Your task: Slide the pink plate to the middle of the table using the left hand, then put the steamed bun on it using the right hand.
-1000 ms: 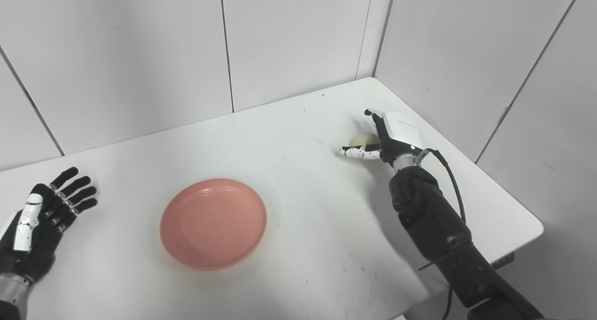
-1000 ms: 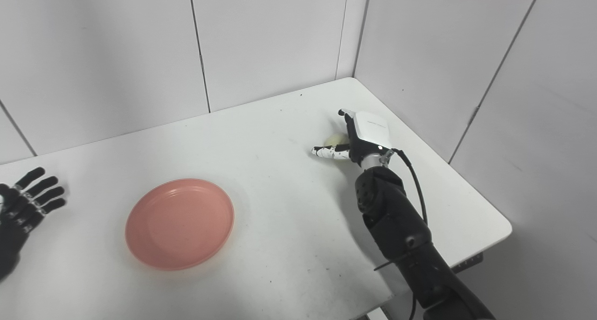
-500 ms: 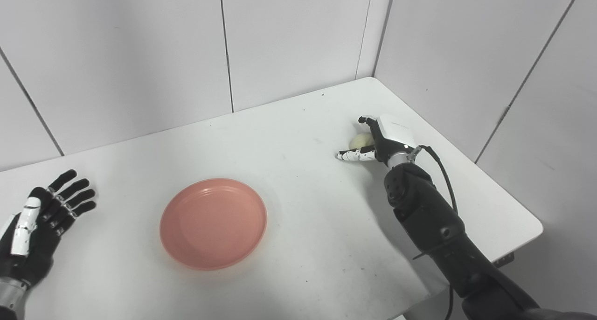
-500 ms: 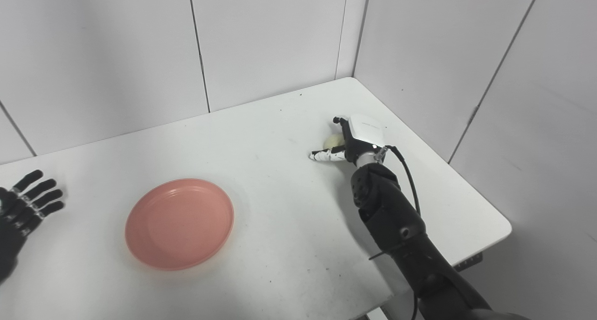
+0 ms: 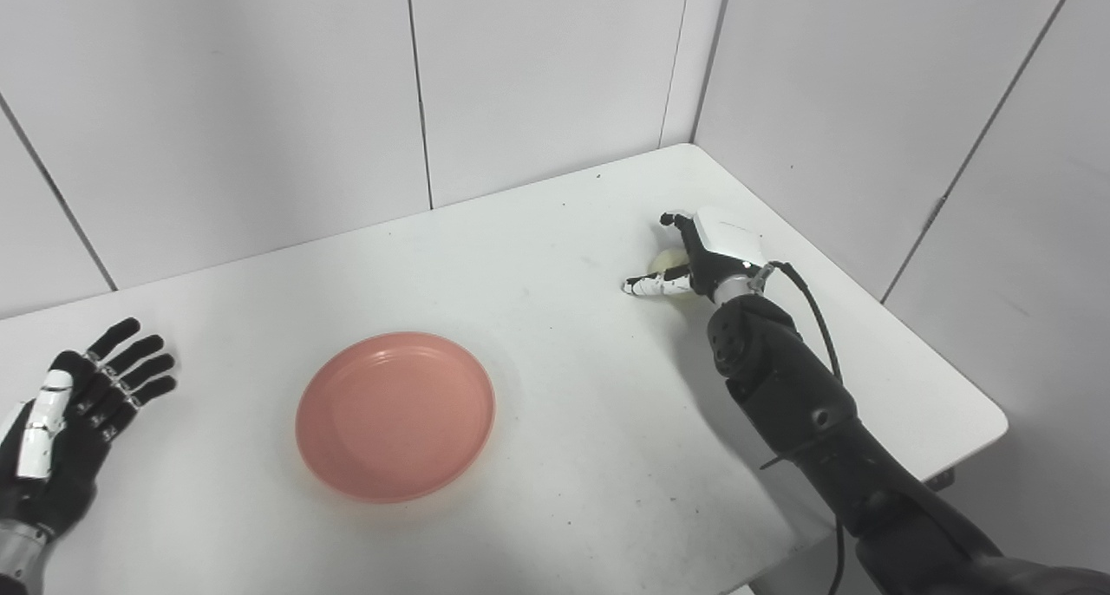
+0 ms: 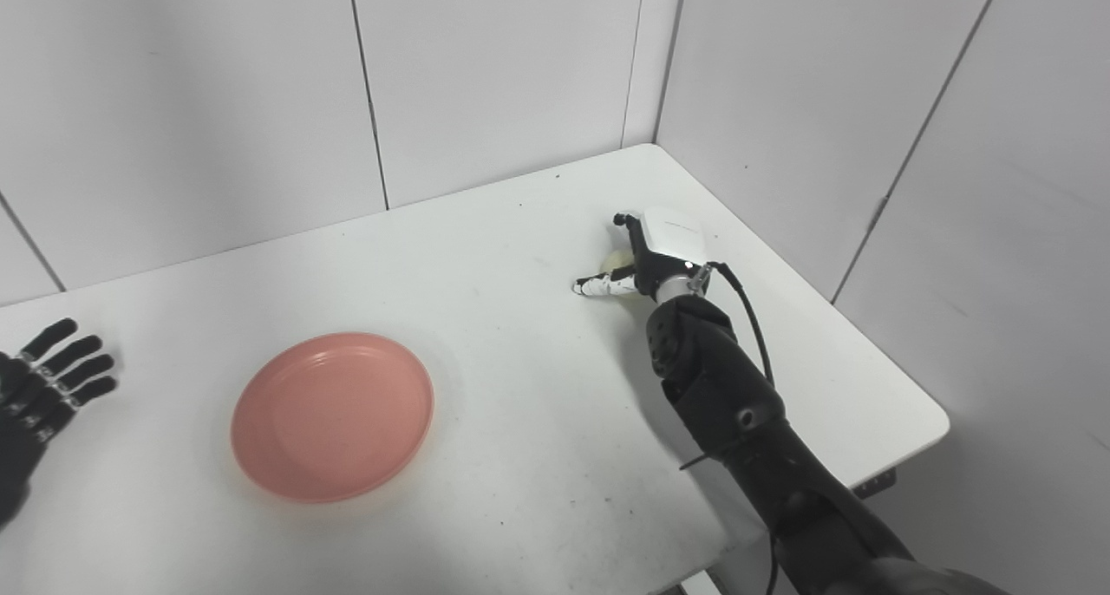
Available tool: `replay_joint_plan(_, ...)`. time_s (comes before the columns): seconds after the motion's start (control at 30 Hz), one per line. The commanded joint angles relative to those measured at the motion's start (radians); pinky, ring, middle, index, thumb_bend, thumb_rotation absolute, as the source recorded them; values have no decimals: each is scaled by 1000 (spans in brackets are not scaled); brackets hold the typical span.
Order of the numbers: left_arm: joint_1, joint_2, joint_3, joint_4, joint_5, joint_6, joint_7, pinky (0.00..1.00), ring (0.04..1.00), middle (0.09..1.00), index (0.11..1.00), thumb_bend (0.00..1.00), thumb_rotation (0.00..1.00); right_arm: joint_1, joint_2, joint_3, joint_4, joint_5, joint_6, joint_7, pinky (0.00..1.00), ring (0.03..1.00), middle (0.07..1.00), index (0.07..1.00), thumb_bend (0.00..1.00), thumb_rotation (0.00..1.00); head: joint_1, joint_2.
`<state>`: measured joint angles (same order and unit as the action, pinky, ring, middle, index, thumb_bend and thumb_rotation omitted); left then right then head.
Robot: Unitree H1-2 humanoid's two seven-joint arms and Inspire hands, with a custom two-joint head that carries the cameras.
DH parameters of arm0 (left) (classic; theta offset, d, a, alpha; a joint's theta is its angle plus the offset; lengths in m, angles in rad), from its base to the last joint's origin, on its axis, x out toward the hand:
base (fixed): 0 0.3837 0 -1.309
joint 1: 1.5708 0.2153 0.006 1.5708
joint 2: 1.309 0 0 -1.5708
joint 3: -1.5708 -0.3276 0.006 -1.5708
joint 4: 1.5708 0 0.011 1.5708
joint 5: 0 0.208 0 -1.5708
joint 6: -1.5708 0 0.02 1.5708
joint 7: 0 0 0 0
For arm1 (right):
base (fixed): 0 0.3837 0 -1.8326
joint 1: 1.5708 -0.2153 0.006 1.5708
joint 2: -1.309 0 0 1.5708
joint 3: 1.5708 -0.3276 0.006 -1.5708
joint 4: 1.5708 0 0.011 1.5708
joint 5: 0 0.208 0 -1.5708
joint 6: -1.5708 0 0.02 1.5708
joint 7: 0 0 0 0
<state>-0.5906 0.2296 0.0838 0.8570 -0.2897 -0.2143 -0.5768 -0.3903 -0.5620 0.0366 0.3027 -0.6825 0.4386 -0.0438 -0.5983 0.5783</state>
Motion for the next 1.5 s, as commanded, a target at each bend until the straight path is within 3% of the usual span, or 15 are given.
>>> replay_joint_plan(0.0,128,-19,-12,64,11,103,13,789,805,825,826,563,903,-40,-31,-3,-6,7,-19,-15,707,822,826,788,809,440,1,0)
replay_joint_plan(0.27,136,-16,-12,42,4,119,15,795,809,830,829,555,912,-38,-33,-11,1,31,-54,-41,631,713,752,742,795,360,-3,10)
replay_joint_plan(0.33,137,-15,-12,38,2,123,15,792,807,827,828,556,913,-42,-30,-16,29,42,-77,-62,556,630,690,718,774,311,-3,12)
replay_joint_plan(0.37,137,-15,-12,36,0,126,14,797,810,830,830,557,912,-45,-29,-17,47,48,-93,-76,466,530,594,642,751,239,-3,12)
replay_joint_plan(0.4,137,-15,-11,35,-2,128,12,798,811,831,831,557,912,-47,-28,-19,64,53,-111,-95,451,513,578,628,747,226,-3,12)
replay_joint_plan(0.43,137,-15,-11,35,-2,128,13,797,809,829,829,559,911,-48,-27,-22,81,60,-134,-119,383,439,500,524,578,164,-3,12)
replay_joint_plan(0.53,140,-13,-12,29,-4,132,17,797,808,827,827,561,910,-47,-28,-21,107,70,-166,-154,332,396,457,493,529,141,-4,17)
replay_joint_plan(0.83,142,-8,-14,24,-4,131,15,795,806,825,827,565,918,-46,-28,-14,104,77,-103,-121,321,368,415,482,500,144,-8,24)
replay_joint_plan(1.47,149,-9,-21,-1,1,146,23,793,806,828,832,562,918,-35,-13,-29,80,93,-133,-179,245,301,374,479,497,146,-3,26)
